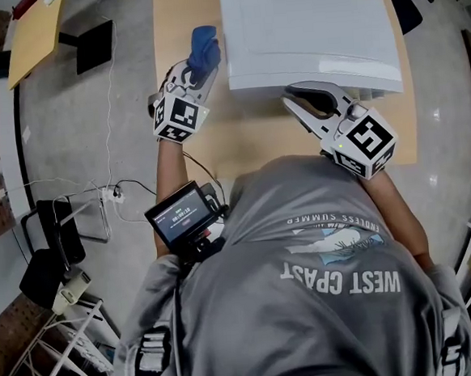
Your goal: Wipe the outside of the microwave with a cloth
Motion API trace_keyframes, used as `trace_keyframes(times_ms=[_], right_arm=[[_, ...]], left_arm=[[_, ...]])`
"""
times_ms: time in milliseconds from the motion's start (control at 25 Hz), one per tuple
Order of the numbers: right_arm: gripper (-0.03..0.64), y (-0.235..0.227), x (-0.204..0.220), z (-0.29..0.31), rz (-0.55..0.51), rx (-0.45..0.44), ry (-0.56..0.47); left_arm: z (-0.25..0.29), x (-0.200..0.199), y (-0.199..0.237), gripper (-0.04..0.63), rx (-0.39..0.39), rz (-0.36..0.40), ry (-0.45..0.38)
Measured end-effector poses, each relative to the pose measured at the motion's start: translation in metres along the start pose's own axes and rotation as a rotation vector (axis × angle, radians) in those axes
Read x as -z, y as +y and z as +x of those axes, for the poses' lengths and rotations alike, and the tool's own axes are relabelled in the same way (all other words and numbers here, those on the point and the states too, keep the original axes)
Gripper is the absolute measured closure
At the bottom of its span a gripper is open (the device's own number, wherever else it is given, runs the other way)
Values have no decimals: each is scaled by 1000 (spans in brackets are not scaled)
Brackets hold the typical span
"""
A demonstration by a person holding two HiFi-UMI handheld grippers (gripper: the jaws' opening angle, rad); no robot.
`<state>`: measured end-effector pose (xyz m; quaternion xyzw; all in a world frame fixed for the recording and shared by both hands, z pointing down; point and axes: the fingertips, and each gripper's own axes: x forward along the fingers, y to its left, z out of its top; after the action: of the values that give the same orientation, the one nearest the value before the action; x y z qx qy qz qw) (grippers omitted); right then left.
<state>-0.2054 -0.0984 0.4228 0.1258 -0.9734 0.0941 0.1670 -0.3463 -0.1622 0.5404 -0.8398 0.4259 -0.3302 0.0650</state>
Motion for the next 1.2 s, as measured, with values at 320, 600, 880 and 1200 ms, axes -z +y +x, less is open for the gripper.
trace_keyframes(times_ms=[320, 600, 880, 1200], right_arm=[[561, 21, -26, -28, -56, 17, -150], [561, 6, -29, -68, -57, 94, -232], [565, -23, -26, -129, -47, 127, -282], [581, -22, 0, -213, -26, 142, -288]], left_arm=[[-80, -80, 16, 505, -105, -150, -267], [-120, -124, 11, 505, -78, -423, -551], [-134, -153, -37, 505, 26, -514, -663], [-113, -199, -145, 505, 156, -558, -631]])
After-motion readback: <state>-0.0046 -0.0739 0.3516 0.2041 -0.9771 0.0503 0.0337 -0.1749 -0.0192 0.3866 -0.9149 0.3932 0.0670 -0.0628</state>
